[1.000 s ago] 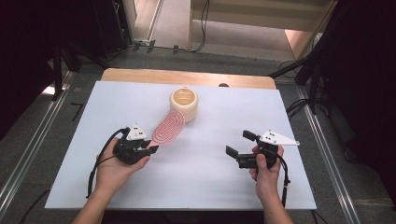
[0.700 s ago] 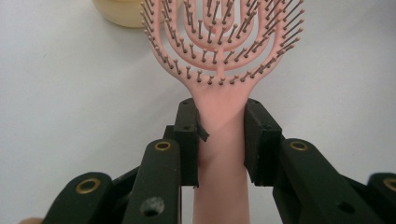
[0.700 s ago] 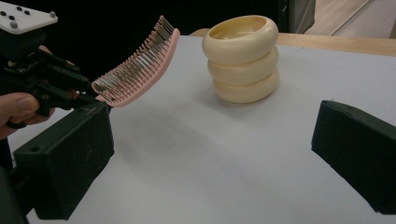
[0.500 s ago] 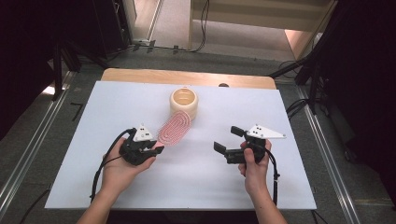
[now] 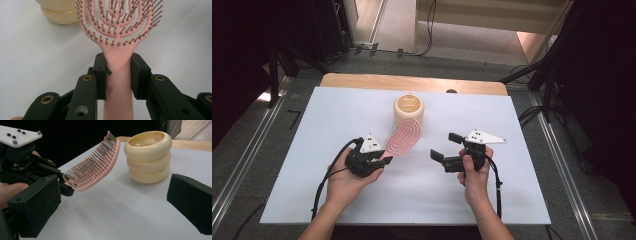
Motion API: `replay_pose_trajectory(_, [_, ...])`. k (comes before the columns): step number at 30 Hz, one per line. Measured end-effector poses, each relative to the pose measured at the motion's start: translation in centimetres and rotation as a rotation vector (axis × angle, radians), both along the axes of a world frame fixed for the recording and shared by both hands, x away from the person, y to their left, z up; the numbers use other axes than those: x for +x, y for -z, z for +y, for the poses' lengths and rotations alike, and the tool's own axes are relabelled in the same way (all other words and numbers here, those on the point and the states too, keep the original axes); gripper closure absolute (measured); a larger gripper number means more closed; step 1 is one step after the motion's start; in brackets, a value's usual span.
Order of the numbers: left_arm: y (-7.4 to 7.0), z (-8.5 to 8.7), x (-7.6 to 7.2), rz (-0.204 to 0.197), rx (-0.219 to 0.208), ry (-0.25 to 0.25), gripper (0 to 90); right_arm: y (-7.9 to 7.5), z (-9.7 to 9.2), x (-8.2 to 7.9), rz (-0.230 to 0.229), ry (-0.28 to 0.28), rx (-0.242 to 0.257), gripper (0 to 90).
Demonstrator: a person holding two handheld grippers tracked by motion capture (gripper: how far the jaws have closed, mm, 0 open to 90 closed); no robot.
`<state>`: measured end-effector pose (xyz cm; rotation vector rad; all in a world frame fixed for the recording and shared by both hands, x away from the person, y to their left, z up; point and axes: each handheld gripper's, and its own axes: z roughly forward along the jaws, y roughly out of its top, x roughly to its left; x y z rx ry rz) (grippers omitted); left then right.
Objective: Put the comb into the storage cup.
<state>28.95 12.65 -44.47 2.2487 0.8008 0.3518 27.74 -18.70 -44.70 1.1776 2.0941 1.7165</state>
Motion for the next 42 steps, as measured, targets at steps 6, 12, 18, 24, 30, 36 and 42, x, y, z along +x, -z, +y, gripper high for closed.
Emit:
replay_pose_trajectory(6, [0.0, -0.8, -0.1, -0.008, -0.014, 0.014, 70.7, 0.2, 0.7, 0.4, 0.018, -0.006, 0.017, 0.0])
replay_pose_trajectory(12, [0.1, -1.6, -0.3, -0.018, -0.019, 0.024, 70.7, 0.0, 1.3, 0.7, 0.021, -0.010, 0.024, 0.0])
replay_pose_trajectory(18, [0.1, -2.3, -0.6, -0.032, -0.031, 0.032, 70.8, 0.1, 1.9, 1.0, 0.041, -0.010, 0.046, 0.0])
replay_pose_trajectory(24, [0.2, -2.9, -0.8, -0.047, -0.036, 0.040, 70.7, 0.2, 2.3, 1.1, 0.055, -0.009, 0.067, 0.0])
replay_pose_trajectory(30, [0.3, -3.5, -1.1, -0.065, -0.046, 0.046, 70.7, 0.3, 2.8, 1.5, 0.102, 0.017, 0.109, 0.0])
replay_pose_trajectory(36, [0.3, -3.8, -1.4, -0.084, -0.052, 0.048, 70.7, 0.4, 3.0, 1.8, 0.148, 0.046, 0.173, 4.8])
replay_pose_trajectory(42, [0.4, -4.2, -1.6, -0.096, -0.050, 0.050, 70.7, 0.4, 3.3, 2.0, 0.187, 0.096, 0.190, 11.0])
